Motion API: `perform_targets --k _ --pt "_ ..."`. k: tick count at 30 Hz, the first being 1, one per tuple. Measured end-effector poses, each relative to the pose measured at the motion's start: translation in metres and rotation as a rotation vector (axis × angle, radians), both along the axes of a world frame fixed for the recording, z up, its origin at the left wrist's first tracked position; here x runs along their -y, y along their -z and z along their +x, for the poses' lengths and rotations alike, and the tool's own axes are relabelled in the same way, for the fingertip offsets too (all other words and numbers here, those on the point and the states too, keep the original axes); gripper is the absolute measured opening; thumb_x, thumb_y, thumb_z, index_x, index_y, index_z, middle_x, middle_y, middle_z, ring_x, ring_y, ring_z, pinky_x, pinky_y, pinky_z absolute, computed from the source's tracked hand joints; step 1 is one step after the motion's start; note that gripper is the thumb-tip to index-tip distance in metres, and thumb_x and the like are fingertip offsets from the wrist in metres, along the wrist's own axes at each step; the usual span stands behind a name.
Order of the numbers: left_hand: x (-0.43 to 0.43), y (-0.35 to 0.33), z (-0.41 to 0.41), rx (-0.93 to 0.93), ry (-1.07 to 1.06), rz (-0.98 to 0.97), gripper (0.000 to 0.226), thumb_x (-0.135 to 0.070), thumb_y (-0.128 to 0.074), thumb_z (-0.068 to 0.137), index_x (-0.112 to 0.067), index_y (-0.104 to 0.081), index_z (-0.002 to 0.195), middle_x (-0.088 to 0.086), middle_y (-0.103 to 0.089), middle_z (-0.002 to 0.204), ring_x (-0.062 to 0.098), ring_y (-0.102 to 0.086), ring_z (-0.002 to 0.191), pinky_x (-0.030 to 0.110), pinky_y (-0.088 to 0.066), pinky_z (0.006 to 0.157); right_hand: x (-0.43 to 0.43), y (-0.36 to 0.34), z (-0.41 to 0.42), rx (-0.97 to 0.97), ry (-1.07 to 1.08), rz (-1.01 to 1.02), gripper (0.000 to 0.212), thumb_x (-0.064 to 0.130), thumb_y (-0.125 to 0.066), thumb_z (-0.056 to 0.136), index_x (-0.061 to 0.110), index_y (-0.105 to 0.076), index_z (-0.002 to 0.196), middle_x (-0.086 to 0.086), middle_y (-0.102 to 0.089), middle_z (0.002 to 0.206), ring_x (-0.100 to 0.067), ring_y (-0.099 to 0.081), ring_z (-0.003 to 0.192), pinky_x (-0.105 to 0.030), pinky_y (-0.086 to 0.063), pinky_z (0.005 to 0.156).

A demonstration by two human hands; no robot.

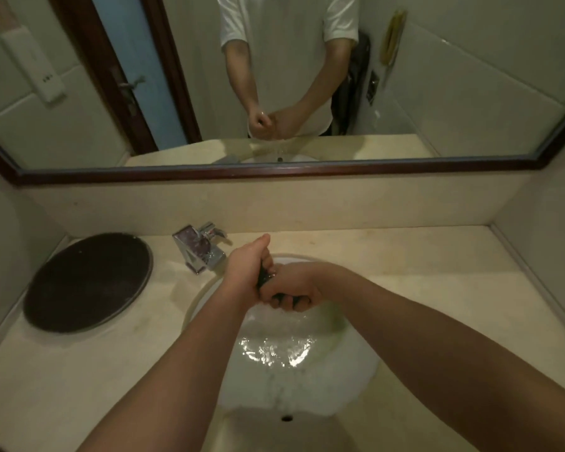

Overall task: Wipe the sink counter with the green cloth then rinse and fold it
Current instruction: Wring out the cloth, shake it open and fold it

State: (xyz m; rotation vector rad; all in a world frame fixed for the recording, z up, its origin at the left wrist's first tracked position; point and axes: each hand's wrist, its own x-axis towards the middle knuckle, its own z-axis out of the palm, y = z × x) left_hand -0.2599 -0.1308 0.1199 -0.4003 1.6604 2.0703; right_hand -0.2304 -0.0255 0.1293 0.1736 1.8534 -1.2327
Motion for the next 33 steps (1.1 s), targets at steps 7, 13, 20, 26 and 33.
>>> perform_targets --k 7,13,20,26,33 --pt "0.002 0.026 -0.011 0.124 -0.137 -0.087 0.040 -0.014 -0.049 0.094 -0.018 -0.034 0.057 -0.003 -0.033 0.041 0.012 -0.030 0.031 0.016 -0.025 0.037 0.039 0.010 0.009 -0.333 -0.176 0.584 0.023 0.023 -0.051 0.097 0.011 -0.059 0.115 -0.006 -0.068 0.105 -0.019 -0.062 0.087 -0.036 -0.046 0.078" --pt "0.006 0.033 -0.003 0.360 -0.270 -0.099 0.028 -0.014 -0.045 0.090 -0.011 -0.045 0.062 0.003 -0.043 0.059 0.020 -0.040 0.052 0.027 -0.039 0.058 0.044 0.028 0.017 -0.582 -0.176 0.914 0.017 0.018 -0.064 0.084 0.015 -0.071 0.099 -0.001 -0.069 0.090 -0.024 -0.067 0.083 -0.030 -0.046 0.064" --pt "0.009 0.044 -0.018 0.165 -0.184 -0.047 0.038 -0.043 -0.055 0.086 -0.012 -0.052 0.064 0.007 -0.054 0.065 0.025 -0.055 0.062 0.034 -0.050 0.069 0.032 0.002 0.009 -0.423 -0.055 0.713 0.020 0.027 -0.057 0.092 0.013 -0.058 0.077 -0.009 -0.068 0.094 -0.022 -0.054 0.073 -0.027 -0.043 0.058" --pt "0.045 -0.001 0.005 -0.516 0.264 -0.421 0.061 -0.032 -0.068 0.084 -0.017 -0.037 0.135 0.010 -0.046 0.131 0.024 -0.054 0.113 0.047 -0.055 0.088 -0.001 -0.022 -0.008 -0.028 0.019 0.393 0.028 0.025 -0.065 0.083 0.019 -0.045 0.064 0.004 -0.039 0.051 -0.009 -0.028 0.040 -0.018 -0.016 0.041" --pt "0.058 -0.029 0.008 -1.749 0.717 -1.001 0.085 -0.022 -0.075 0.067 -0.007 -0.037 0.142 0.024 -0.043 0.139 0.041 -0.041 0.129 0.043 -0.041 0.102 -0.004 -0.067 -0.002 0.109 -0.075 0.112 0.013 0.013 -0.051 0.094 0.010 -0.055 0.083 -0.004 -0.056 0.056 -0.007 -0.039 0.034 -0.012 -0.019 0.029"
